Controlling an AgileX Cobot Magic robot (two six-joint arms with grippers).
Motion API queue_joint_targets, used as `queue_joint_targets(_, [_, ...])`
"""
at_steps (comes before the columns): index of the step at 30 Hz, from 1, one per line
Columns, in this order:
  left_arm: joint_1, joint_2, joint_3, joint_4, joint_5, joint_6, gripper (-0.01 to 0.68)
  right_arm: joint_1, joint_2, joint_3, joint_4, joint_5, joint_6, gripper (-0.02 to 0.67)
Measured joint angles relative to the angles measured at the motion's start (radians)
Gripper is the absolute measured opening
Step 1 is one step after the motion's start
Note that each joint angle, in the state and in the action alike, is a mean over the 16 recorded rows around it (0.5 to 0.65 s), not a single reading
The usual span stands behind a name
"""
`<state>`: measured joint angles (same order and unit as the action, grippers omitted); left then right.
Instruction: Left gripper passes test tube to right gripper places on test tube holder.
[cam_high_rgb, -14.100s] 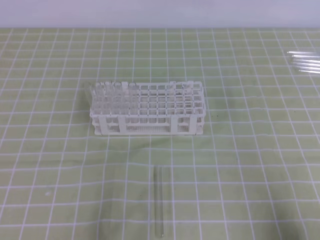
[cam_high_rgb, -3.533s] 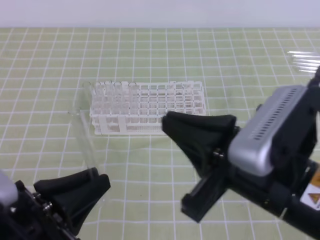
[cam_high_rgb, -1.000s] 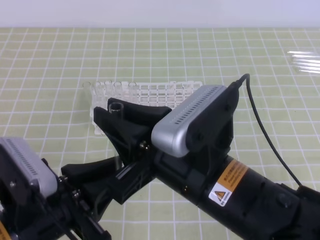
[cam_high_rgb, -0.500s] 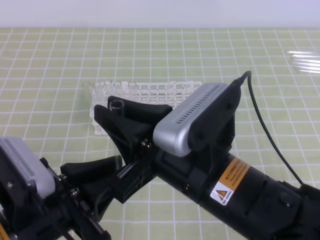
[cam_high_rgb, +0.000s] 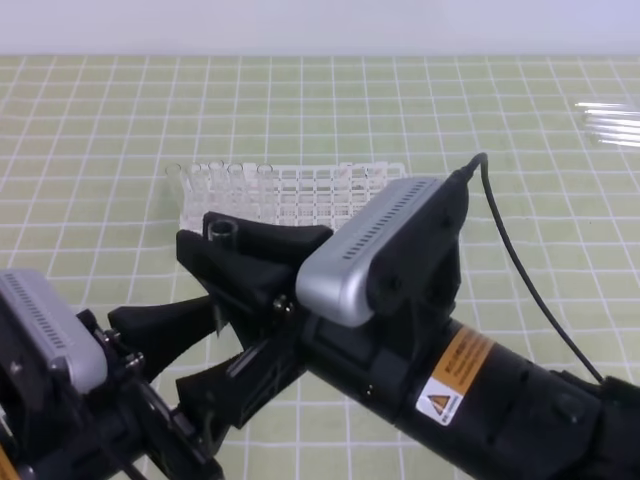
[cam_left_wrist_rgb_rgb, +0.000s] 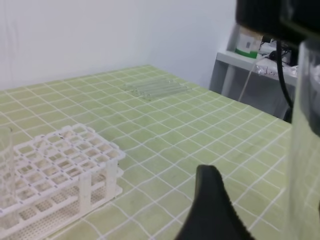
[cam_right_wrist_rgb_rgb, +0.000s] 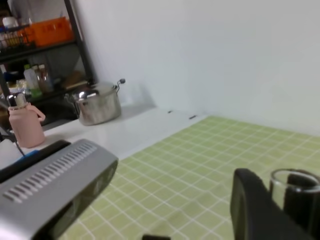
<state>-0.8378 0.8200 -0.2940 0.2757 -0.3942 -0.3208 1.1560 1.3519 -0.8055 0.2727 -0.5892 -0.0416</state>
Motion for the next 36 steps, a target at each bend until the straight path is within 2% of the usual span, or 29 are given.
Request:
queue_joint_targets(3, [0.0,-0.043,0.0,0.0,0.028,-0.002,0.368,-0.015,-0.015,0.0,0.012,0.019,-0.016,0.099])
queue_joint_targets(7, [-0.002,-0.132,0.0,-0.001,0.109,-0.008,0.293,-0.04,-0.038,0.0,0.026,0.054,-0.038,0.099])
queue_joint_targets(16, [-0.005,-0.413,0.003,-0.016,0.438,-0.021,0.081,-0.088,-0.076,0.0,0.044,0.128,-0.086,0.099])
queue_joint_targets(21, [-0.005,-0.537,0.036,-0.032,0.568,-0.024,0.016,-0.098,-0.079,0.0,0.055,0.151,-0.116,0.099])
queue_joint_targets(36, [-0.004,-0.628,0.287,-0.056,0.403,-0.025,-0.002,-0.11,-0.079,0.0,0.094,0.157,-0.175,0.099])
